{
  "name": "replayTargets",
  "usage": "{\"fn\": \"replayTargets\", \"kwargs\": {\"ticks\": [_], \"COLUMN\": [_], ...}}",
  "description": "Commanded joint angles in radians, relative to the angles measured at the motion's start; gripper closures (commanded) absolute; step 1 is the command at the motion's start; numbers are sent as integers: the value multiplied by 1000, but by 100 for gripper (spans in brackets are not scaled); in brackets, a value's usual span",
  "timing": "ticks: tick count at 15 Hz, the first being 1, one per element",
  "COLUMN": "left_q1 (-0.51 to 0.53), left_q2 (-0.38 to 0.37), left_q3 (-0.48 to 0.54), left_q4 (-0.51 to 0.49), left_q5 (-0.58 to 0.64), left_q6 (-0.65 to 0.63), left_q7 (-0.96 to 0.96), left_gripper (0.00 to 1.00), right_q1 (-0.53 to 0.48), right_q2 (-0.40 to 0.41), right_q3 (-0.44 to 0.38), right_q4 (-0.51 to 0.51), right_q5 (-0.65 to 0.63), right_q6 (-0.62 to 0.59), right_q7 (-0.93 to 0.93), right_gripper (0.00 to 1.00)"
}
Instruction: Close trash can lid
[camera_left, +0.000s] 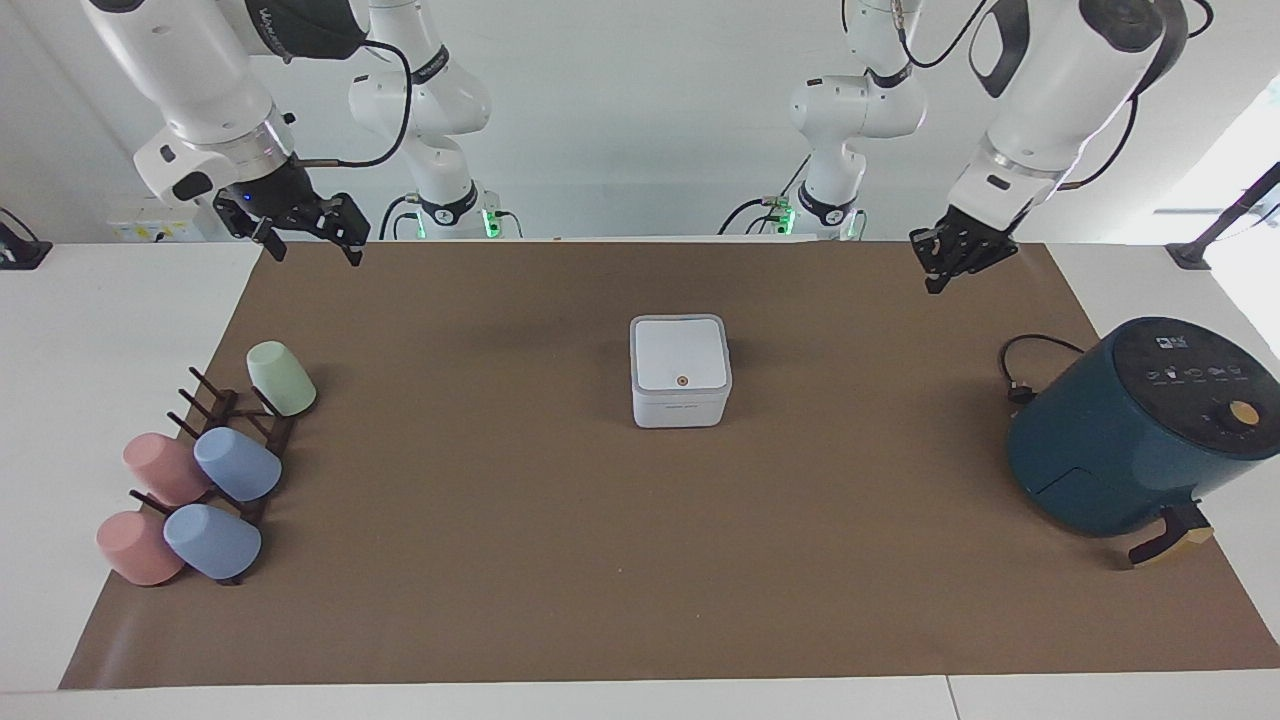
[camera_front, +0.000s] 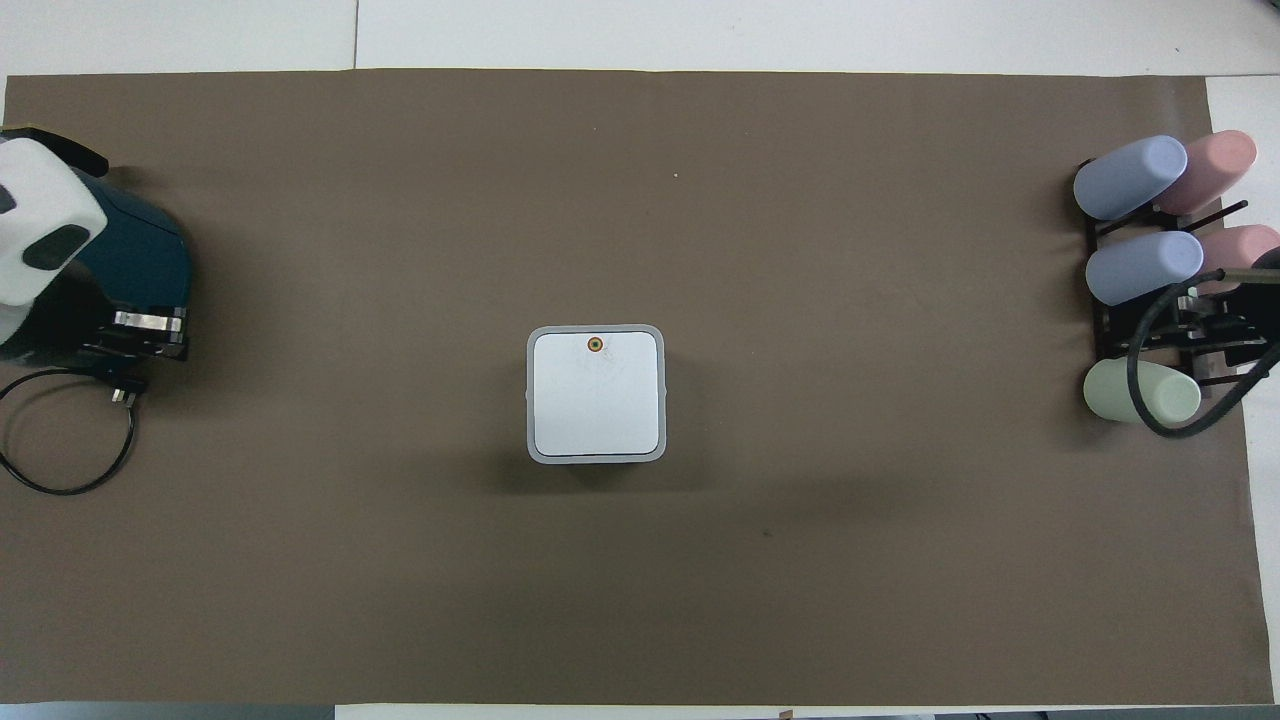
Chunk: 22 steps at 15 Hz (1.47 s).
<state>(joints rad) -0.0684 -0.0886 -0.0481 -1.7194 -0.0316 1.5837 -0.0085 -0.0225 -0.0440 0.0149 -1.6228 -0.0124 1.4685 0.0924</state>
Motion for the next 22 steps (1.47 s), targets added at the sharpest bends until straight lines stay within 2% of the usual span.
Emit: {"fn": "replayTargets", "kwargs": {"ticks": [1, 5, 8, 11, 22], "left_q1": [47, 47, 1, -56, -48], "left_q2": [-2, -6, -14, -16, 1], "left_q3": [-13, -7, 34, 65, 50], "left_q4": [49, 89, 129, 113, 120], "left_q5": [-5, -7, -7, -5, -8], "left_q6": [-86, -149, -198, -192, -171], "left_q7": [39, 21, -42, -50, -57], "left_gripper": [0, 0, 0, 0, 0], "right_q1": [-13, -13, -13, -13, -13], "right_q2": [-10, -10, -10, -10, -10], "right_q3": [4, 4, 4, 4, 5], "right_q4": [-9, -11, -11, -11, -11], "right_q5": [-1, -1, -1, -1, -1], "right_q6": [-7, -10, -8, -8, -10], "right_q7": [-30, -30, -31, -31, -33], "right_gripper": [0, 0, 0, 0, 0]}}
